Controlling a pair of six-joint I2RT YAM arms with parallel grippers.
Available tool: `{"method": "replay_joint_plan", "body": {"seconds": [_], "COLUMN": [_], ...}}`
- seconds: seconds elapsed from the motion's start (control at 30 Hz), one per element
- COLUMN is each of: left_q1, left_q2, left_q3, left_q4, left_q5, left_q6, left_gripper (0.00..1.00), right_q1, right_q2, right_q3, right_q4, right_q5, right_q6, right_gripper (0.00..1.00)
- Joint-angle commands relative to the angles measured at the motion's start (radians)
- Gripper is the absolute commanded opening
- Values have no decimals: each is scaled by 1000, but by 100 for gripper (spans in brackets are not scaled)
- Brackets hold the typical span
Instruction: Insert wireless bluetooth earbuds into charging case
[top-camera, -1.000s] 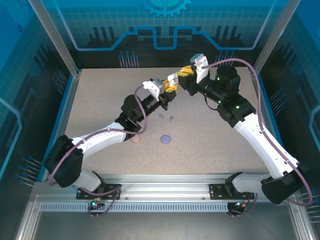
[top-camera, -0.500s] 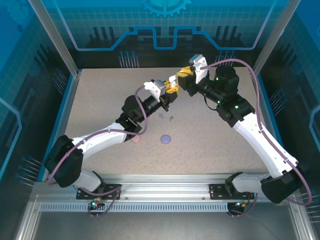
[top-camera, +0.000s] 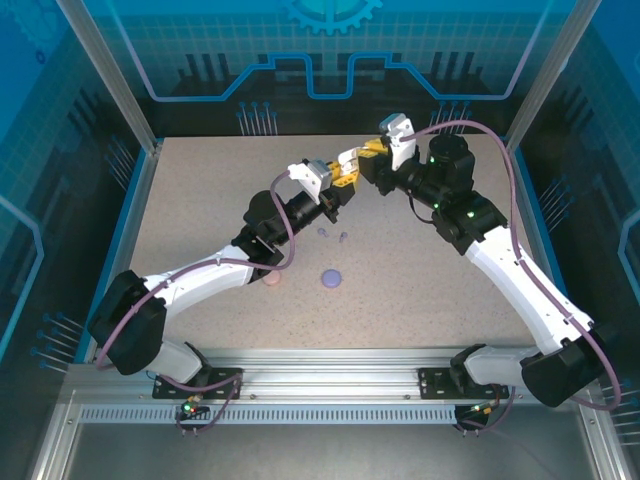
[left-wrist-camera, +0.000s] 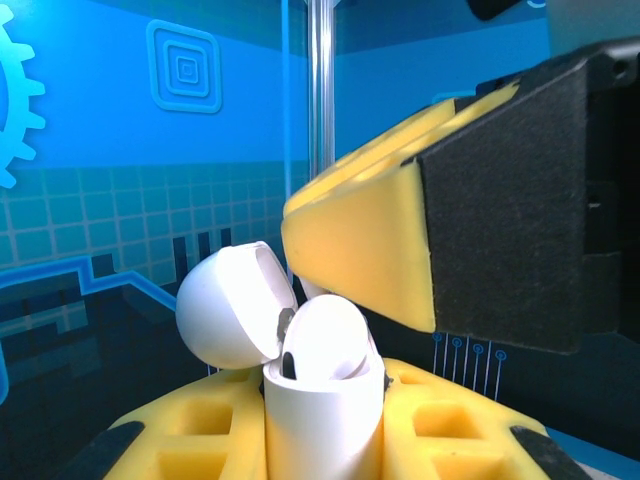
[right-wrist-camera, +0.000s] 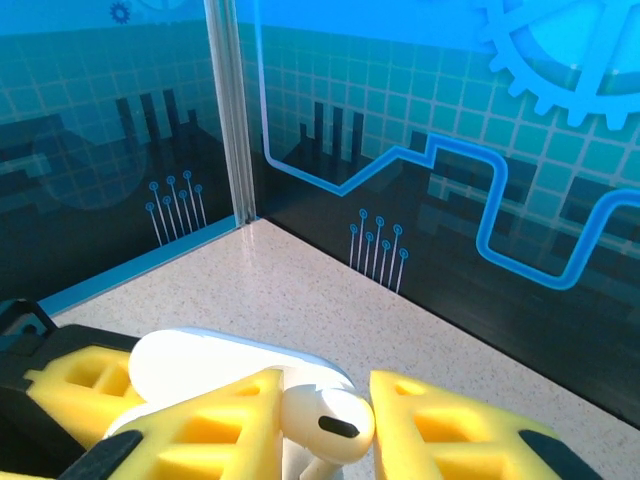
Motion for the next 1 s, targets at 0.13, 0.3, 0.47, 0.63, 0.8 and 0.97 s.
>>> {"method": "replay_joint_plan", "body": {"seconds": [0.13,0.3,0.47,0.63,0.8,0.97], "left_q1": [-8,-8,-8,-9,-8,-9], "left_q2": [-28,-23,-18,-12,-6,-5], "left_q3": [29,34,39,45,49,51], "left_q4": [53,54,56,58,60,61], "left_q5": [16,17,17,20,19,17], "left_q6": [-6,-6,-8,-7,-7,-8], "left_gripper": [0,0,0,0,0,0], "right_q1": [-25,-26,-15,-3,11,32], "right_q2": [-18,-14,-5,-8,-14,-15], "right_q3": [-16,-10,1,1,4,6], "right_q4": [22,5,-26,-40,-52,-69], "right_q5": [-15,-50,-72,-67,-66,-43], "right_q6": [24,16,-5,-23,-42,-77], "right_gripper": [26,26,25,25,25,25]}}
